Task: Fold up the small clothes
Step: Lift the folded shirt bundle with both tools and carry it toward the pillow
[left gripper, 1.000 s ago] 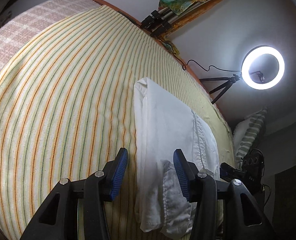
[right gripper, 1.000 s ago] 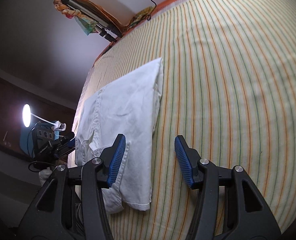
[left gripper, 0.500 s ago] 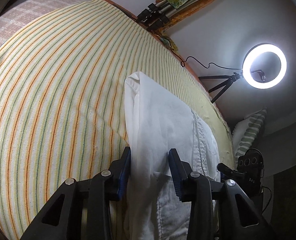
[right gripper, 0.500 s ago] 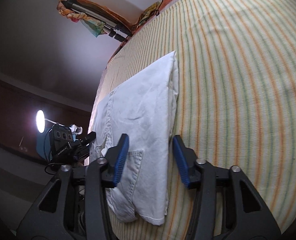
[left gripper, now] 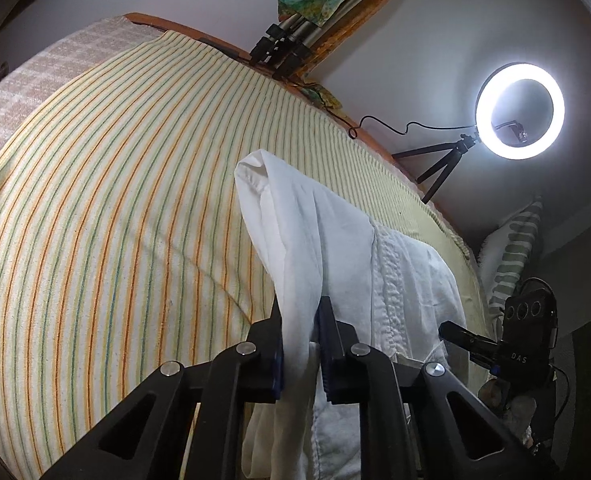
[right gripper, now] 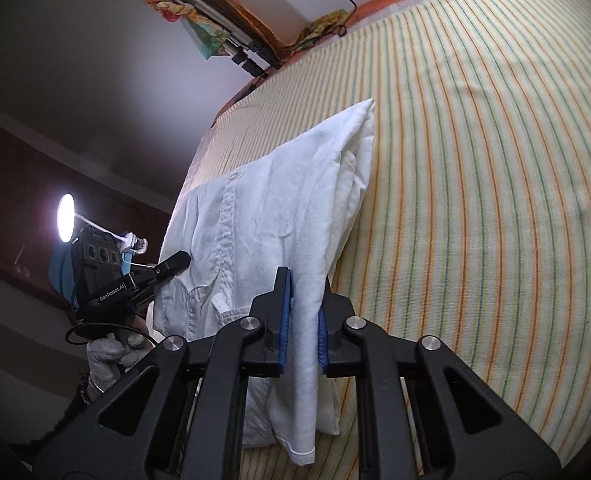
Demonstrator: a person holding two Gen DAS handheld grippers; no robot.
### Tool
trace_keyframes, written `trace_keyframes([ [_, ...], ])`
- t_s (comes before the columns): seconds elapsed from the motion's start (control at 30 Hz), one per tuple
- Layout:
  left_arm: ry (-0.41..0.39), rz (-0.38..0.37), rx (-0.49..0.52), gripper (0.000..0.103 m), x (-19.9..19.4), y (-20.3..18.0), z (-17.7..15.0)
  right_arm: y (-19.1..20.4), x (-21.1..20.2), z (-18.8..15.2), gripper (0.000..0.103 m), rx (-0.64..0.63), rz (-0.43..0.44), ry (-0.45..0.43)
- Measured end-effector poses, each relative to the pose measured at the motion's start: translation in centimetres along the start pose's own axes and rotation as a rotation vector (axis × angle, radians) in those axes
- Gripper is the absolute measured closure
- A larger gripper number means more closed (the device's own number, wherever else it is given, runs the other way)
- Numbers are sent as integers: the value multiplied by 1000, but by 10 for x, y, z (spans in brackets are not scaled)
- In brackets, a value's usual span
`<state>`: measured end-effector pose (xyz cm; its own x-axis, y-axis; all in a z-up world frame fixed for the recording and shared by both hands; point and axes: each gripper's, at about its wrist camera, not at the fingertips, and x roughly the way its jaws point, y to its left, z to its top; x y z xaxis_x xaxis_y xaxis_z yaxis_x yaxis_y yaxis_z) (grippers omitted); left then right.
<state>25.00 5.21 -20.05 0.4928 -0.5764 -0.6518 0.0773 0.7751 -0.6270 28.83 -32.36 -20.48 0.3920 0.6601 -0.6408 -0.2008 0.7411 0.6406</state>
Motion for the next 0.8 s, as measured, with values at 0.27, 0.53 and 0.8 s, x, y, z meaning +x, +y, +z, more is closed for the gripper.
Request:
trace_keyframes([
  [0.27, -6, -10, 75, 93, -9, -28, 3, 16, -19, 6, 92, -73, -32, -15],
  [0.53, 11, -54, 135, 94, 13, -76, 9, 4, -64, 14, 92, -87, -81, -67],
  [0.8, 44, -98, 196, 94, 59, -135, 13, -23, -123, 29, 93, -74, -127, -145],
])
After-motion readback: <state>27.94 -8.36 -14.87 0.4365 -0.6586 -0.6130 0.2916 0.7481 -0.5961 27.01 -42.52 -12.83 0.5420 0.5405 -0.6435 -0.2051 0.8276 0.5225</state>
